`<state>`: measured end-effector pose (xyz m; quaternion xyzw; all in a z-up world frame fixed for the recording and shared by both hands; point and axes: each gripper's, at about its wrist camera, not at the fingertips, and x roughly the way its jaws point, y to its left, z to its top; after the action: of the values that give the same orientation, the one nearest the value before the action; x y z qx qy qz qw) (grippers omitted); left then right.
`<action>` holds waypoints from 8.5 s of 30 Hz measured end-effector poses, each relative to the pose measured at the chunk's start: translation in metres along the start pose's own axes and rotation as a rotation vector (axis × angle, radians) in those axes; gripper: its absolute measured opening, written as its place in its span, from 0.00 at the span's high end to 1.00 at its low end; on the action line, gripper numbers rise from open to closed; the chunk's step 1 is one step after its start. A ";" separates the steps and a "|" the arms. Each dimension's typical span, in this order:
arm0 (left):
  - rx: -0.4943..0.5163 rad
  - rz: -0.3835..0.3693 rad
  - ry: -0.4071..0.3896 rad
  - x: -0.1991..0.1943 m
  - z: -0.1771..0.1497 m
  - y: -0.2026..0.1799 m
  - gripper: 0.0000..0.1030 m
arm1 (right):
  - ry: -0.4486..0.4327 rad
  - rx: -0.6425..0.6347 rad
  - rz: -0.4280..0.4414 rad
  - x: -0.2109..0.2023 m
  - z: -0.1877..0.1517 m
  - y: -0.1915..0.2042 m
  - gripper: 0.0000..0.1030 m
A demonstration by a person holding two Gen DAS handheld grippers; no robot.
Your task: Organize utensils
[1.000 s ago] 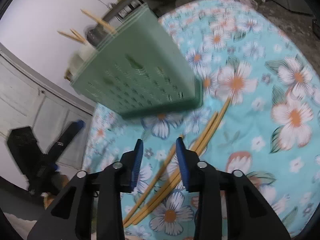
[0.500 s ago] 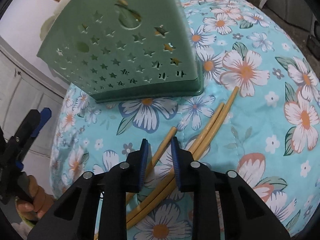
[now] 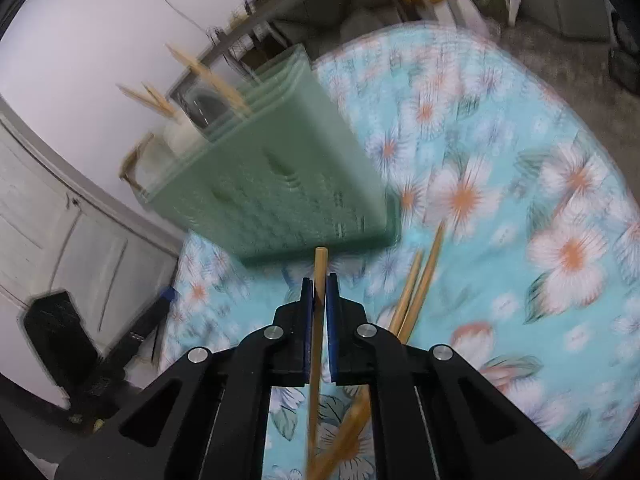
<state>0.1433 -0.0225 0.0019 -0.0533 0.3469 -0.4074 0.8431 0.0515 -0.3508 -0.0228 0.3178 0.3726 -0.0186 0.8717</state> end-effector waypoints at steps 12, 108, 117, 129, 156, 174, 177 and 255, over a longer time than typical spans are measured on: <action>0.015 0.002 0.021 0.009 -0.001 -0.010 0.47 | -0.491 -0.222 0.008 -0.155 0.096 0.061 0.94; 0.157 -0.126 0.388 0.091 -0.048 -0.093 0.46 | 0.078 0.351 0.190 -0.003 -0.066 -0.122 0.92; 0.288 -0.126 0.431 0.119 -0.056 -0.128 0.46 | 0.074 0.350 0.202 -0.003 -0.068 -0.125 0.92; 0.417 -0.006 0.407 0.138 -0.056 -0.147 0.84 | 0.062 0.356 0.208 -0.004 -0.070 -0.125 0.91; 0.300 0.084 0.422 0.081 -0.050 -0.084 0.94 | 0.124 0.315 0.237 0.004 -0.076 -0.103 0.93; 0.220 0.043 0.425 0.075 -0.042 -0.071 0.75 | 0.136 0.304 0.238 0.006 -0.072 -0.094 0.77; 0.217 0.041 0.426 0.075 -0.040 -0.070 0.74 | 0.136 0.305 0.240 0.008 -0.070 -0.092 0.76; 0.248 -0.119 0.142 0.017 0.074 -0.110 0.96 | -0.305 0.000 0.093 -0.092 0.027 -0.034 0.94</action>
<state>0.1258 -0.1225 0.0895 0.0597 0.3489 -0.4992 0.7909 -0.0065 -0.4123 0.0335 0.3282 0.2210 -0.0261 0.9180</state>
